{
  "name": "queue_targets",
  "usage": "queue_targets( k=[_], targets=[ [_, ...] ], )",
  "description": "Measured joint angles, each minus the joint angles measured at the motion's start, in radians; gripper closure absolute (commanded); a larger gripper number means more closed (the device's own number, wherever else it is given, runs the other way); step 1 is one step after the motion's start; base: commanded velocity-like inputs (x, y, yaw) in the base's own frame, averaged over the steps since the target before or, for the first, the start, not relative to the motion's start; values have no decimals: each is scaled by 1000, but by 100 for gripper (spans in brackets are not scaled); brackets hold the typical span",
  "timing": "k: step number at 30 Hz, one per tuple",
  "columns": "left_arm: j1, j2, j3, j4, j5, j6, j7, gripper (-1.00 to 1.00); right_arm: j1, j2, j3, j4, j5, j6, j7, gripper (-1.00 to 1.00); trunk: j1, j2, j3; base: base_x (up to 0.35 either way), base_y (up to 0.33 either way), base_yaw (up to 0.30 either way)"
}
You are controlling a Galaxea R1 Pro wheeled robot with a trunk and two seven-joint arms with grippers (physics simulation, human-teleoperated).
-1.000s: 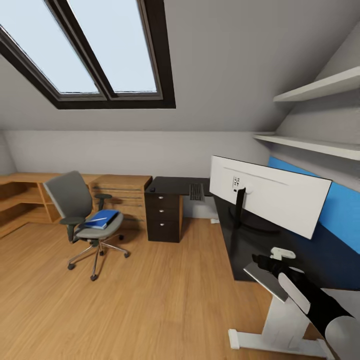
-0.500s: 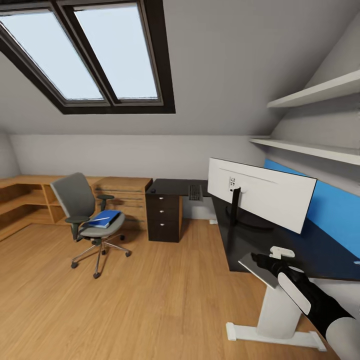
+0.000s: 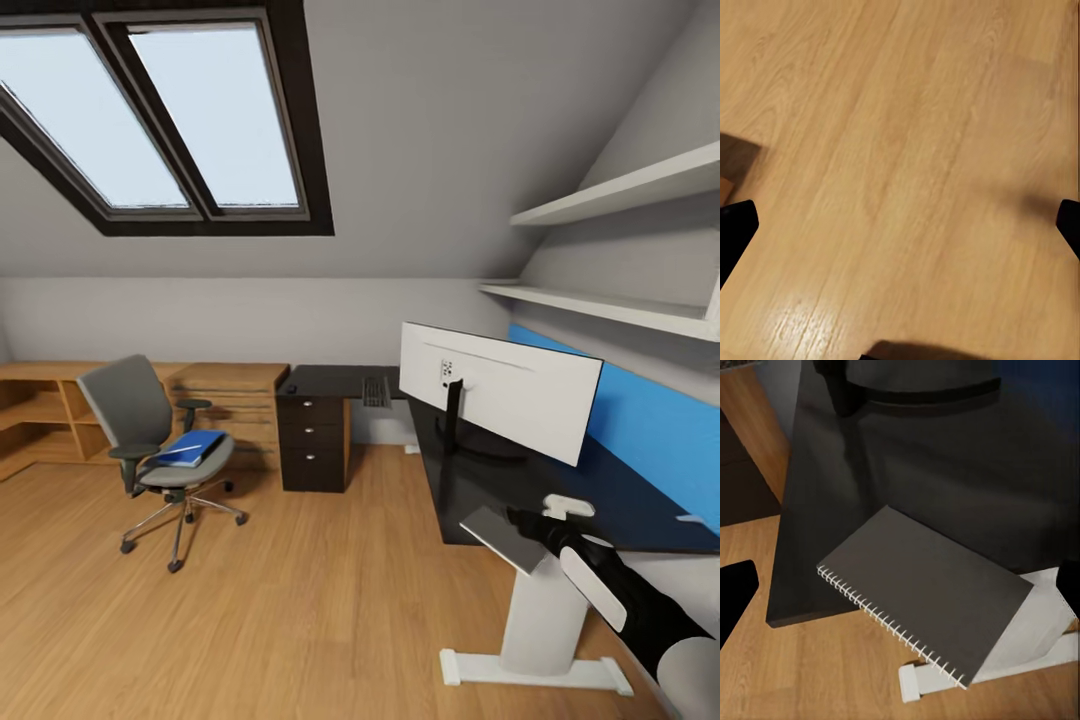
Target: In the bedroom, organize the workspace by keeping the computer under the desk, ensuring the monitor is on the desk, placing the keyboard on the desk next to the monitor, placing the mouse on the desk next to the keyboard, moving the folder from the swivel chair onto the desk next to the mouse, stacking the notebook on top of the folder with the pen on top of the notebook, and positioning the swivel chair next to the desk.
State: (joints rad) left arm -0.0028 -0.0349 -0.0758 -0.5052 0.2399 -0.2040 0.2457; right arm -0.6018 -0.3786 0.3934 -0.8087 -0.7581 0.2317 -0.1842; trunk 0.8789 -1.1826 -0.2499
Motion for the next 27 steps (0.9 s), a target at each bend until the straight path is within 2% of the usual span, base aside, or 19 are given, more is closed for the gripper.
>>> queue_targets(
  k=[17, 21, 22, 24, 25, 27],
  targets=[
    [0, 0, 7, -13, 3, -3, 3, -100, 0, 1, 0, 5, 0, 0, 1, -100, 0, 0, 26, 0, 0, -151],
    [0, 0, 59, -38, 8, -9, 7, -100, 0, 1, 1, 5, -1, 2, 2, -100, 0, 0, 28, 0, 0, -61],
    [0, 0, 95, -48, 8, -10, 9, -100, 0, 2, 1, 5, -1, 2, 3, -100, 0, 0, 29, 0, 0, -28],
    [0, -2, 139, -58, 5, -11, 8, -100, 0, 2, 1, 5, -2, 2, 3, -100, 0, 0, 29, 0, 0, -18],
    [0, -3, 177, -65, 4, -11, 7, -100, 0, 3, 1, 5, -2, 1, 4, -100, 0, 0, 29, 0, 0, -11],
    [0, -4, 206, -70, 4, -11, 5, -100, 0, 4, 1, 5, -2, 1, 4, -100, 0, 0, 29, 0, 0, -8]
  ],
)
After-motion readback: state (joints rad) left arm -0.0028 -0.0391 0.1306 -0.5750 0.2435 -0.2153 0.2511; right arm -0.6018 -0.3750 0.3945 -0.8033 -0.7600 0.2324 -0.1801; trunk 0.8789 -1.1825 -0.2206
